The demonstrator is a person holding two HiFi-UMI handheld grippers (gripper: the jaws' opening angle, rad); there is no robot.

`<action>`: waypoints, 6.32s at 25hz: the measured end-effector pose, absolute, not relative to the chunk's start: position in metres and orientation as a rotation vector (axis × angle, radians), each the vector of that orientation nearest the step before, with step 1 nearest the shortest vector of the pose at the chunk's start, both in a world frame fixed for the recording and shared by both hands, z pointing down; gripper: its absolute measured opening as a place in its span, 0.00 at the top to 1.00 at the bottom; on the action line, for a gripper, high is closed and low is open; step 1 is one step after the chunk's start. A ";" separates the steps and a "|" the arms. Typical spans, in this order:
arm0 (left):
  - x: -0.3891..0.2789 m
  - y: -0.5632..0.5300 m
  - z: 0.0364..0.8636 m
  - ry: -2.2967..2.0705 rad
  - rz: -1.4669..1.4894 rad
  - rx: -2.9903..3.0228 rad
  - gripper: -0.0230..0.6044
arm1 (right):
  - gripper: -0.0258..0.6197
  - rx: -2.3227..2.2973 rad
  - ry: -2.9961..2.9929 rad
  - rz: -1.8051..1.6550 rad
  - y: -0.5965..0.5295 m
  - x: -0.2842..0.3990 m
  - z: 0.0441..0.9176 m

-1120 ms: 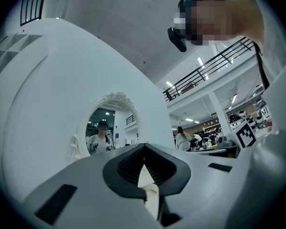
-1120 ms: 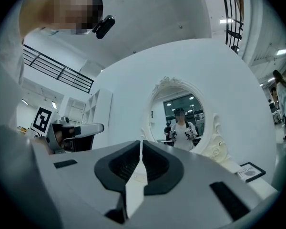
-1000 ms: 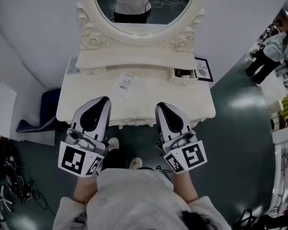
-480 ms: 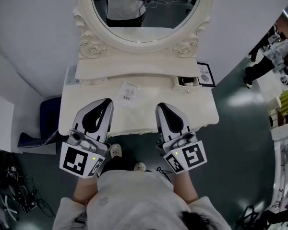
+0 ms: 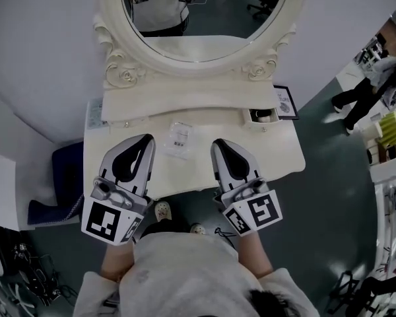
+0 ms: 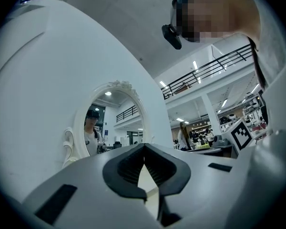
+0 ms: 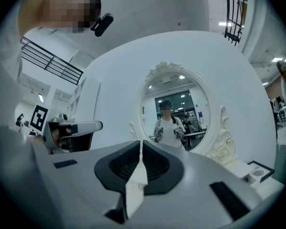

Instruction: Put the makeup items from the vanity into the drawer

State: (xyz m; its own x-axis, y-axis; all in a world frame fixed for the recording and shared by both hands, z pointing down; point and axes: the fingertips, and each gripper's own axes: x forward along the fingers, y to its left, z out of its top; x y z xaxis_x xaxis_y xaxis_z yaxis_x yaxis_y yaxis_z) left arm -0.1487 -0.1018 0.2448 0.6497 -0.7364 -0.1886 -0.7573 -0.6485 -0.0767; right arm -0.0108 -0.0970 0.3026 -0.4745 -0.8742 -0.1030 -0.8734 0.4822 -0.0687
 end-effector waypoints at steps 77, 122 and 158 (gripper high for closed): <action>-0.168 -0.245 0.320 0.906 0.145 -3.033 0.94 | 0.93 -2.313 2.781 -0.969 -0.188 -0.056 0.625; -0.094 -0.200 0.295 0.653 0.227 -3.061 0.94 | 0.93 -2.551 2.218 -0.418 -0.126 0.081 0.472; 0.004 -0.200 0.265 0.961 0.198 -2.893 0.94 | 0.93 -2.724 2.701 0.678 -0.181 0.271 0.427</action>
